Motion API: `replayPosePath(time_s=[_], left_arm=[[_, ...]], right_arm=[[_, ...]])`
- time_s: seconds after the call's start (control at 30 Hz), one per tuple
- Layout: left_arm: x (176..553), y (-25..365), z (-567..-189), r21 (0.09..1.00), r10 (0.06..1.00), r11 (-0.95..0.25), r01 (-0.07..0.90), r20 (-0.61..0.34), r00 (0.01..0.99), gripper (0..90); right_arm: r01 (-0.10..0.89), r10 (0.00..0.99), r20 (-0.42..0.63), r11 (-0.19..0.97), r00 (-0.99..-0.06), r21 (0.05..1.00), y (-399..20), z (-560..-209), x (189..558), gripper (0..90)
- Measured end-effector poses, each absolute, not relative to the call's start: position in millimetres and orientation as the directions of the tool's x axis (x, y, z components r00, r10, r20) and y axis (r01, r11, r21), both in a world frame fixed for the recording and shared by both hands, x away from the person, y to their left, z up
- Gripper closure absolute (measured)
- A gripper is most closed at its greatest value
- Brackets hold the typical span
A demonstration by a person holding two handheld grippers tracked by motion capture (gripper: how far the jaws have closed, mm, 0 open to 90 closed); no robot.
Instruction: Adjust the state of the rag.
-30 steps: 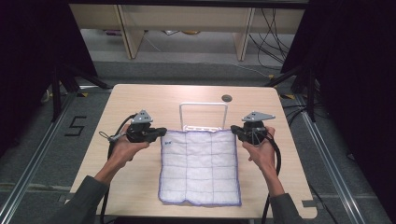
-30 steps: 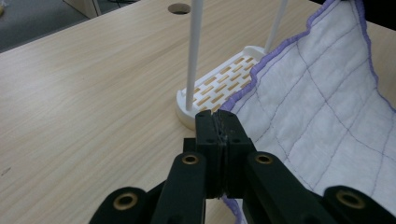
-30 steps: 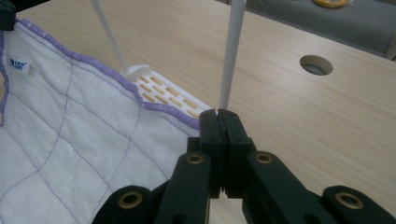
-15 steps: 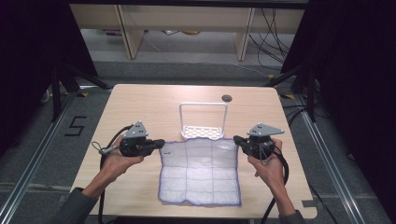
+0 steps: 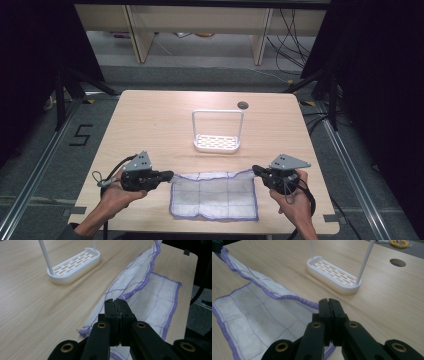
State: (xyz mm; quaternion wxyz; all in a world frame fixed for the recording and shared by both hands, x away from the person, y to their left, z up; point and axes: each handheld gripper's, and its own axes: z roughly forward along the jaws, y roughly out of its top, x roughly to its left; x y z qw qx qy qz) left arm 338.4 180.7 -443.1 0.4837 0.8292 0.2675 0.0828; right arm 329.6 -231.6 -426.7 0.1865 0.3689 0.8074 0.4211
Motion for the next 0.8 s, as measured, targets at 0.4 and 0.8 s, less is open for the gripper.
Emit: replayPosePath(time_s=[0.4, 0.8], left_arm=[[305.2, 177.6, -474.7, 0.802, 0.483, -0.448, 0.396, -0.155, 0.862, 87.7], [298.0, 174.8, -492.7, 0.769, 0.471, -0.492, 0.409, -0.160, 0.867, 87.5]], right_arm=[[0.460, 0.730, 0.013, 0.417, -0.683, 0.784, -232.6, -451.3, 294.0, 89.8], [0.491, 0.710, 0.026, 0.460, -0.703, 0.740, -231.5, -471.9, 273.0, 89.6]])
